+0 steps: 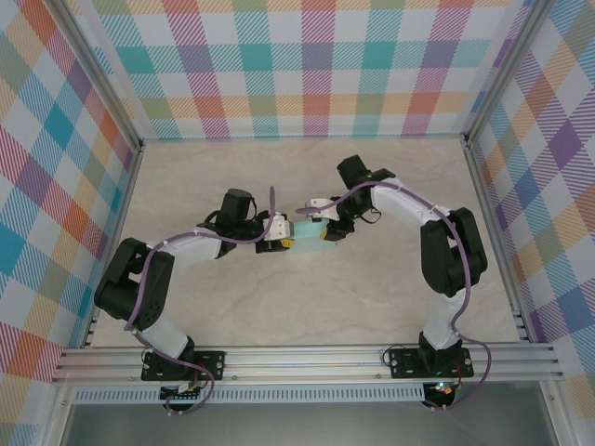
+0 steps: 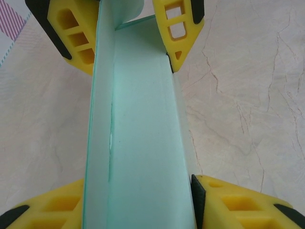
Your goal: Fold the paper box
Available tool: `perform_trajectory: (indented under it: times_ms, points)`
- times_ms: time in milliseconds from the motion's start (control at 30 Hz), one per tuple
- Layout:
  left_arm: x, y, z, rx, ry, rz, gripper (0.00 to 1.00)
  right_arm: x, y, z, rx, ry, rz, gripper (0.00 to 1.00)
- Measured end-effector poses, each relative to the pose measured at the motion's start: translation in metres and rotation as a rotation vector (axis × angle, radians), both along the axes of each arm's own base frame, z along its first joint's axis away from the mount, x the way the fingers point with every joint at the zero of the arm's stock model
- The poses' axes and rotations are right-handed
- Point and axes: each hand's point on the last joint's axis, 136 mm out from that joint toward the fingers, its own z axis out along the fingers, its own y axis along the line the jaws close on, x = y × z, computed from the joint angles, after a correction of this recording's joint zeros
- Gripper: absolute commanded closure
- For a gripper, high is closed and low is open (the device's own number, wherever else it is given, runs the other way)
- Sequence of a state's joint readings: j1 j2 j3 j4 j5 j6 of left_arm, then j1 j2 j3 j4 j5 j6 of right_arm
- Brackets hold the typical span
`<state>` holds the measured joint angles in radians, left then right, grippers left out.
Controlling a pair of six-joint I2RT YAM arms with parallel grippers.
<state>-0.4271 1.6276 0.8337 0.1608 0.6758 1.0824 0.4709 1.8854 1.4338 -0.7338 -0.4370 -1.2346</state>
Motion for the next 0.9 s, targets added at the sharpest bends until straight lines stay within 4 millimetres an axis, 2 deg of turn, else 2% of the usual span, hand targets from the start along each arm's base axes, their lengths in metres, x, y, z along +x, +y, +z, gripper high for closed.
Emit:
perform_trajectory:
  times_ms: [200, 333, 433, 567, 667, 733, 833, 867, 900]
  points:
    - [-0.002, -0.002, 0.0, 0.006, -0.01, -0.012, 0.57, -0.003, -0.003, -0.003, 0.027, 0.059, -0.065, 0.47]
    - [-0.009, -0.011, 0.001, 0.009, -0.023, -0.046, 0.57, -0.013, -0.009, -0.002, 0.056, 0.137, -0.132, 0.46]
    - [-0.011, -0.014, 0.001, 0.017, -0.021, -0.061, 0.57, -0.016, -0.01, 0.014, 0.099, 0.163, -0.177, 0.44]
    - [-0.012, -0.015, 0.001, 0.031, 0.0, -0.075, 0.57, -0.019, -0.019, 0.052, 0.187, 0.129, -0.23, 0.39]
    - [-0.012, -0.016, 0.001, 0.037, 0.015, -0.083, 0.57, -0.019, -0.029, 0.073, 0.234, 0.092, -0.284, 0.39]
    - [-0.012, -0.016, 0.001, 0.039, 0.022, -0.084, 0.57, -0.011, -0.038, 0.08, 0.258, 0.067, -0.362, 0.36]
    - [-0.013, -0.016, 0.001, 0.04, 0.028, -0.086, 0.56, 0.009, -0.061, 0.084, 0.273, 0.028, -0.603, 0.14]
    - [-0.013, -0.016, 0.001, 0.04, 0.029, -0.086, 0.56, 0.018, -0.074, 0.087, 0.276, 0.03, -0.733, 0.13]
    - [-0.013, -0.016, 0.001, 0.04, 0.029, -0.085, 0.56, 0.024, -0.087, 0.091, 0.285, 0.051, -0.863, 0.17]
